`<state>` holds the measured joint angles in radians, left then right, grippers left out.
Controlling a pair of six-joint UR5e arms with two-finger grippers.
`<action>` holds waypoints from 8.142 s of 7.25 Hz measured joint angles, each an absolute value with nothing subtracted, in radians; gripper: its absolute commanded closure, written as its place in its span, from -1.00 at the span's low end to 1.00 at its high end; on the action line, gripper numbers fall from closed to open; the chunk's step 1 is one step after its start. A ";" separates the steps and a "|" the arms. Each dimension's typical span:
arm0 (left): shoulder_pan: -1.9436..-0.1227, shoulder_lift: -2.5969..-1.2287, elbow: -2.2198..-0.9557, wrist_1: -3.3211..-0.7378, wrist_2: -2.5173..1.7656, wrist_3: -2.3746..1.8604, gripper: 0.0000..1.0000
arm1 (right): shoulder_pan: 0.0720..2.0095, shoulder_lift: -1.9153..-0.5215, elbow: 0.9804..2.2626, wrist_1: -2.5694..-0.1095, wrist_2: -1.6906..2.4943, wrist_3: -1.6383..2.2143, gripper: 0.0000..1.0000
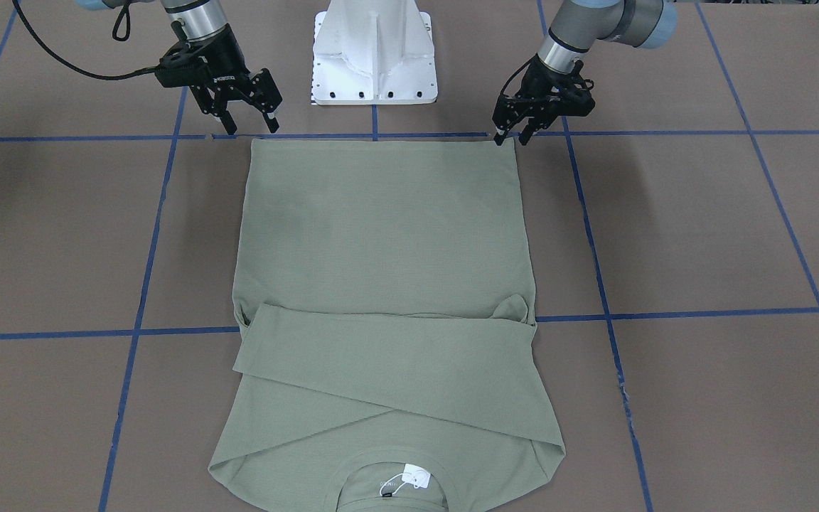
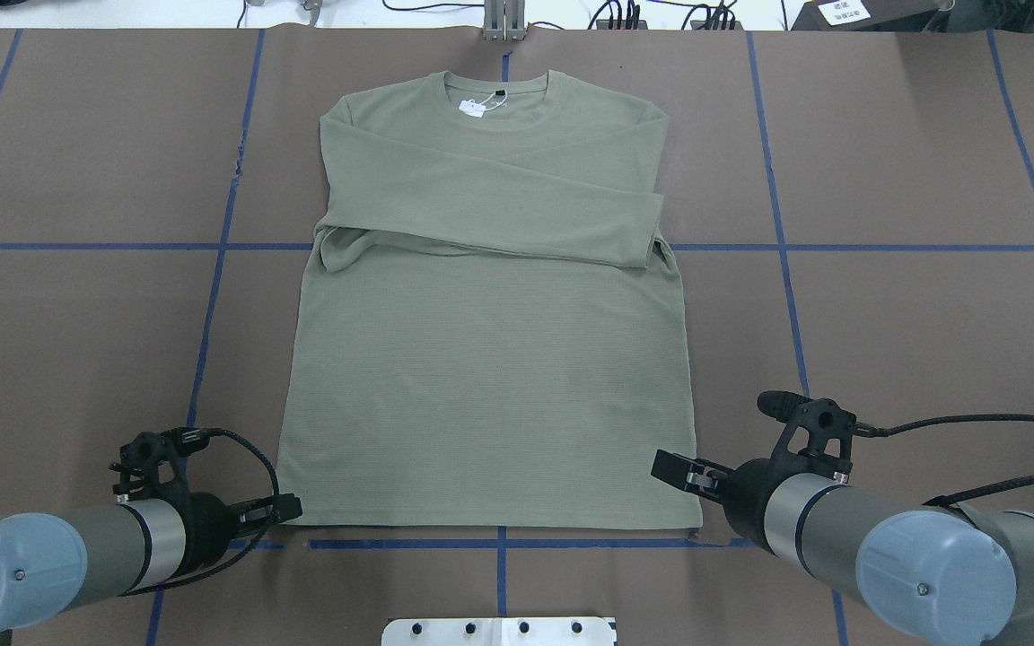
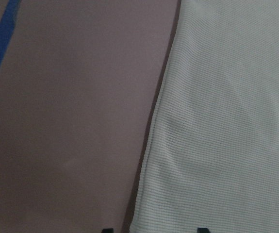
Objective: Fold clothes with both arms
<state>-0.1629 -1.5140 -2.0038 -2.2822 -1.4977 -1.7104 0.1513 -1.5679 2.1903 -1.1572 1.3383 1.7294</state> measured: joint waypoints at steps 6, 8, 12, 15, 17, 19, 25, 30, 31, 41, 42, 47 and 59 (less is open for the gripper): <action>-0.152 -1.520 -1.996 -2.281 -1.499 -1.709 0.05 | 0.150 -1.566 2.188 -1.157 1.337 1.729 -0.85; -0.152 -1.520 -1.992 -2.281 -1.499 -1.709 0.11 | 0.148 -1.566 2.188 -1.158 1.338 1.729 -0.85; -0.151 -1.523 -1.991 -2.281 -1.497 -1.707 1.00 | 0.146 -1.567 2.174 -1.160 1.339 1.729 -0.63; -0.155 -1.527 -2.023 -2.281 -1.498 -1.708 1.00 | 0.130 -1.554 2.133 -1.193 1.342 1.850 -0.33; -0.158 -1.530 -2.064 -2.281 -1.501 -1.709 1.00 | 0.093 -1.540 2.131 -1.248 1.329 1.967 -0.34; -0.159 -1.532 -2.093 -2.281 -1.502 -1.709 1.00 | 0.065 -1.536 2.125 -1.276 1.296 2.004 -0.35; -0.160 -1.529 -2.103 -2.283 -1.503 -1.710 1.00 | 0.020 -1.526 2.074 -1.284 1.242 2.007 0.65; -0.159 -1.528 -2.105 -2.283 -1.502 -1.710 1.00 | 0.025 -1.502 2.084 -1.343 1.239 2.006 1.00; -0.159 -1.528 -2.108 -2.283 -1.502 -1.710 1.00 | 0.030 -1.502 2.114 -1.393 1.239 2.004 1.00; -0.539 -1.677 -2.392 -1.780 -1.886 -1.385 1.00 | 0.353 -1.067 2.351 -2.071 1.499 1.663 1.00; -0.598 -1.702 -2.316 -1.781 -1.885 -1.318 1.00 | 0.428 -1.063 2.211 -1.922 1.525 1.605 1.00; -0.774 -1.974 -1.872 -1.792 -1.879 -1.149 1.00 | 0.635 -0.939 1.820 -1.690 1.596 1.456 1.00; -0.774 -2.000 -1.632 -2.018 -1.828 -1.039 -1.00 | 0.710 -0.884 1.459 -1.398 1.651 1.317 -1.00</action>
<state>-0.7736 -2.0000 -1.6318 -2.0183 -1.8276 -1.0388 0.7101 -0.8844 1.4595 -1.3984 1.6507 1.3169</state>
